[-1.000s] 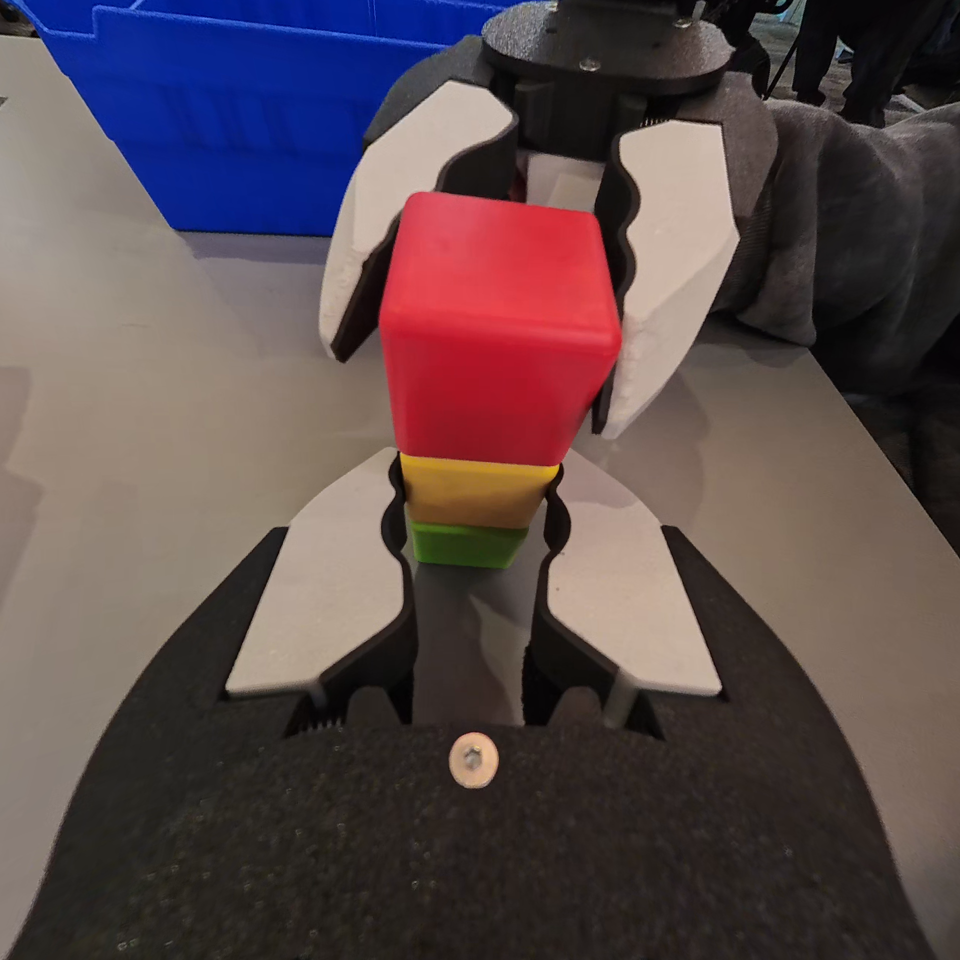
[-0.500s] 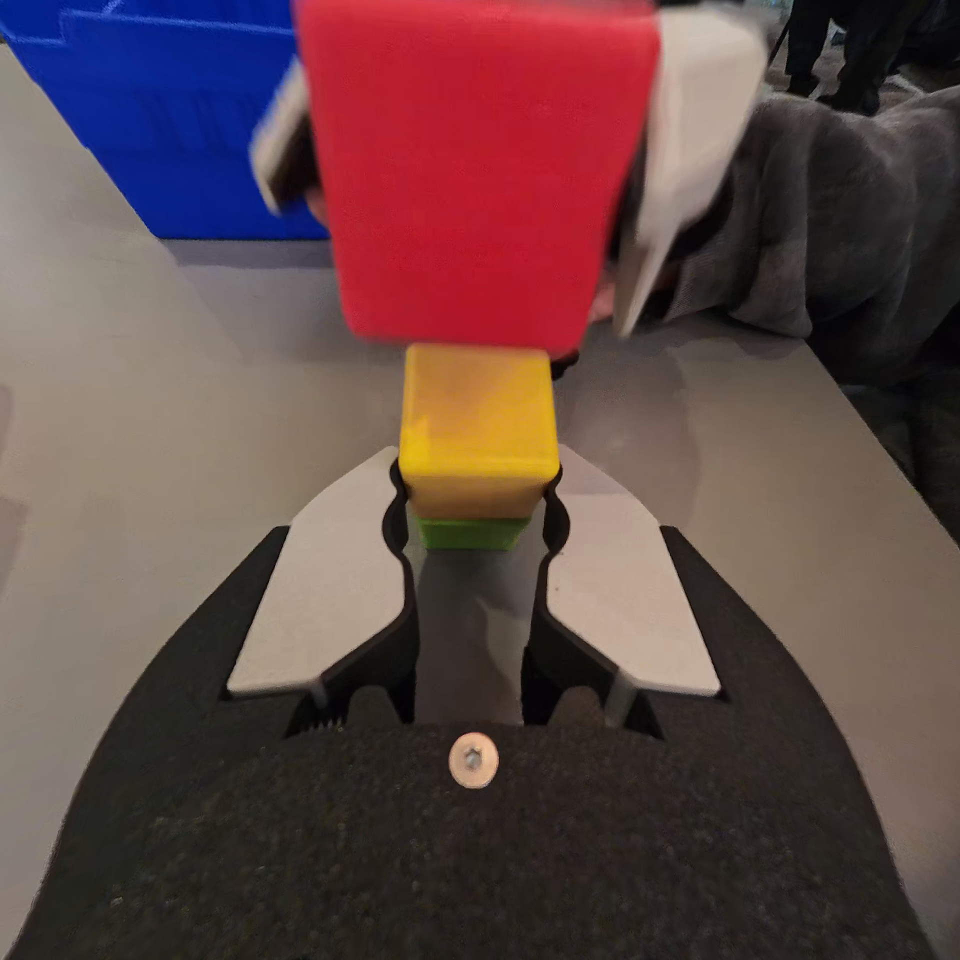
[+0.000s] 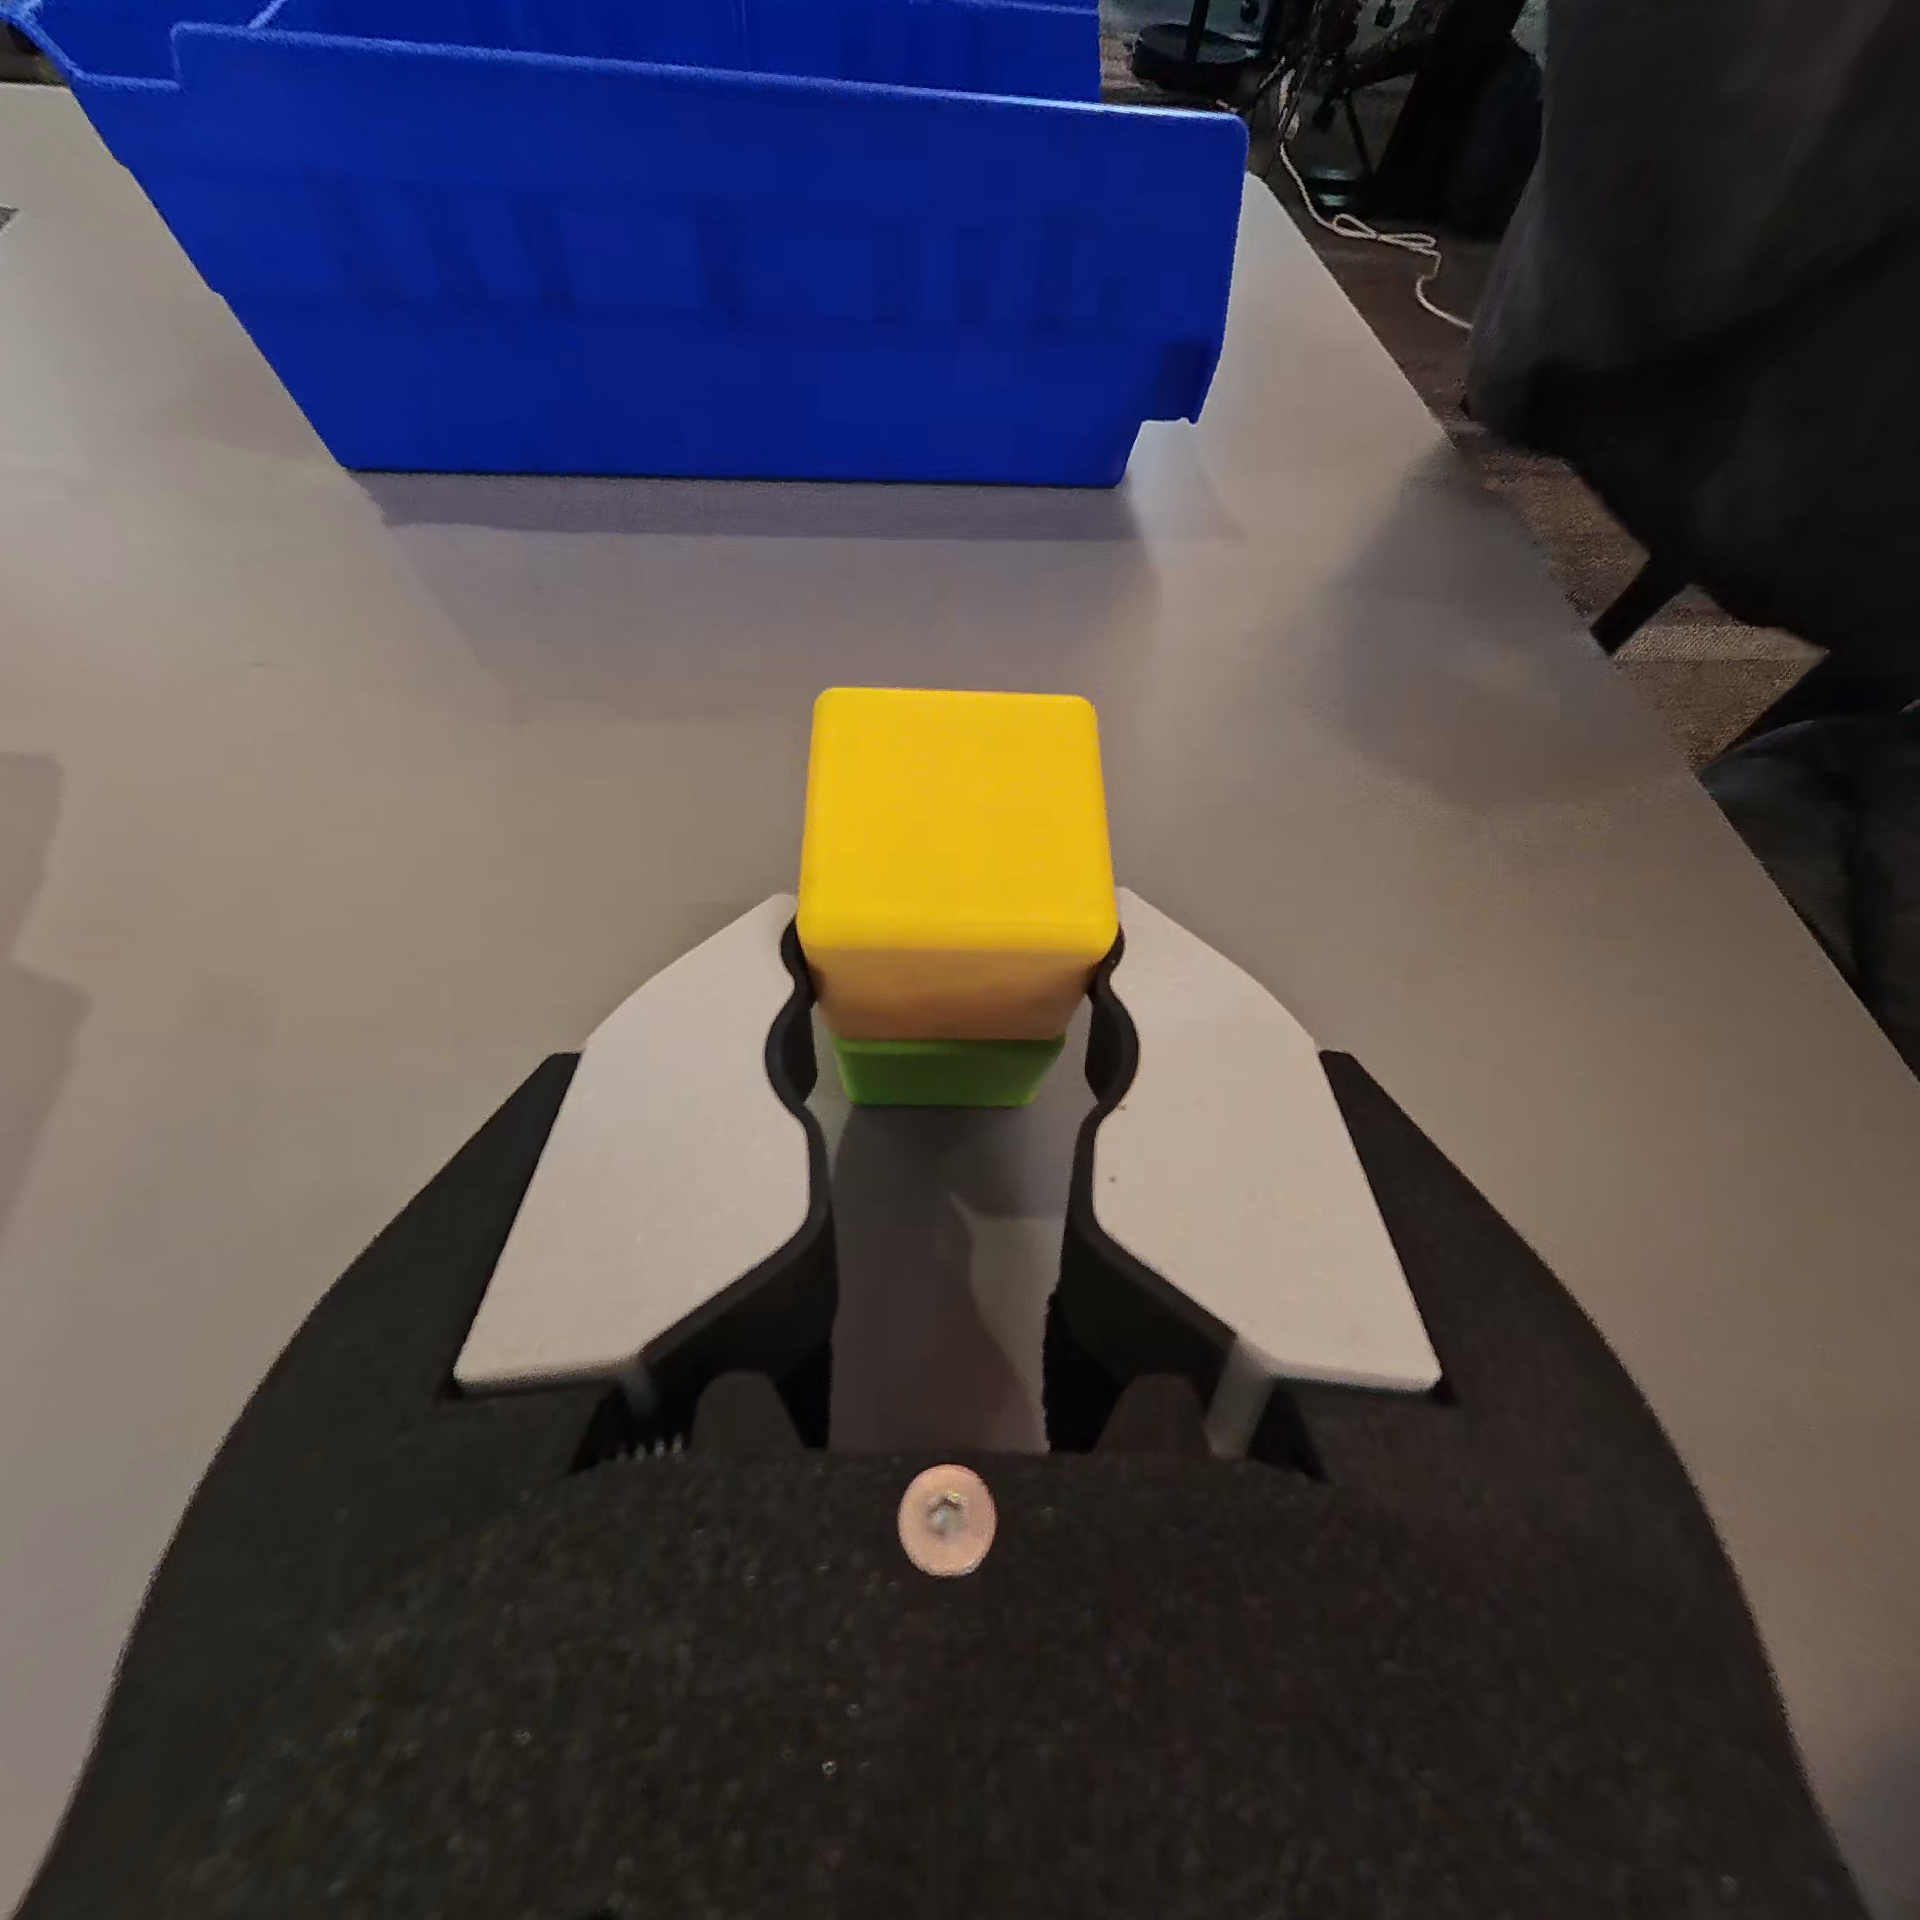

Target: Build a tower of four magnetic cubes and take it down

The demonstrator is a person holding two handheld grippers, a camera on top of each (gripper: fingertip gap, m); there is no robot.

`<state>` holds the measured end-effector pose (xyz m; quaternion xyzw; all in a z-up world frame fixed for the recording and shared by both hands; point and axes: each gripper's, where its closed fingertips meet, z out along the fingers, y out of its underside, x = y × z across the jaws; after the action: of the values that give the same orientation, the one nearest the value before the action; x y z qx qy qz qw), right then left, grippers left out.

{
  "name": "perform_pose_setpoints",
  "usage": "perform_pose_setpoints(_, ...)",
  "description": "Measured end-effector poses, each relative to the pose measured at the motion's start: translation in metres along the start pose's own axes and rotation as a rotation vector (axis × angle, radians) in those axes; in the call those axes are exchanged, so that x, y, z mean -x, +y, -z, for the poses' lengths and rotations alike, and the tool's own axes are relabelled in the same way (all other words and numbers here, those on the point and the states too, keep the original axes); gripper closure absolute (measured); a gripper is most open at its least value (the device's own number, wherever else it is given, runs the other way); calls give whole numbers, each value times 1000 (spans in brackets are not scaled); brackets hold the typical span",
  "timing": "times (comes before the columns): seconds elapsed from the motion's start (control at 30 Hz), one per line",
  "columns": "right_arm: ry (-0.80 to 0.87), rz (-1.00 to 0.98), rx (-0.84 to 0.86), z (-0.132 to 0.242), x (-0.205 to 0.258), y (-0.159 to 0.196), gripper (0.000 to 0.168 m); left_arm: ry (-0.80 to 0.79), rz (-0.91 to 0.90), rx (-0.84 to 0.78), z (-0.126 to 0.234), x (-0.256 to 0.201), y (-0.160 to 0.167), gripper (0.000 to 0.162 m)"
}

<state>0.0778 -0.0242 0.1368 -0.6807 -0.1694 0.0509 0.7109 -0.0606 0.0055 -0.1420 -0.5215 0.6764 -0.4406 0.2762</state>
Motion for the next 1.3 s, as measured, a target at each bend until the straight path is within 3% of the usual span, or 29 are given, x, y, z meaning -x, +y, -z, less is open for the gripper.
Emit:
perform_pose_setpoints(0.13, 181, 81, 394, 12, -76, 48, 115, -8, -22, 11, -1, -1, 1, 113)
perform_pose_setpoints(0.23, 211, 66, 682, 18, -115, 107, 114, -4, -21, 9, -1, -2, 0, 113)
perform_pose_setpoints(0.4, 122, 108, 1185, 38, -140, 222, 114, 0, -12, 5, -1, -2, 0, 113)
perform_pose_setpoints(0.6, 9, 135, 1539, 53, -146, 304, 114, 1, -17, 5, -1, -3, 0, 113)
perform_pose_setpoints(0.73, -27, 134, 1656, 61, -151, 334, 114, 2, -17, 5, -1, -3, 0, 113)
perform_pose_setpoints(1.03, -4, 122, 1613, 59, -151, 347, 114, -2, -16, 5, -3, -3, -1, 113)
perform_pose_setpoints(1.1, 29, 138, 1541, 55, -150, 341, 103, -4, -17, 5, -3, -3, -1, 113)
perform_pose_setpoints(1.2, 151, 152, 1269, 42, -140, 294, 100, -7, -17, 5, -4, -3, -1, 113)
perform_pose_setpoints(1.3, 293, 95, 752, 40, -95, 210, 101, -16, -10, 5, -4, -1, -1, 112)
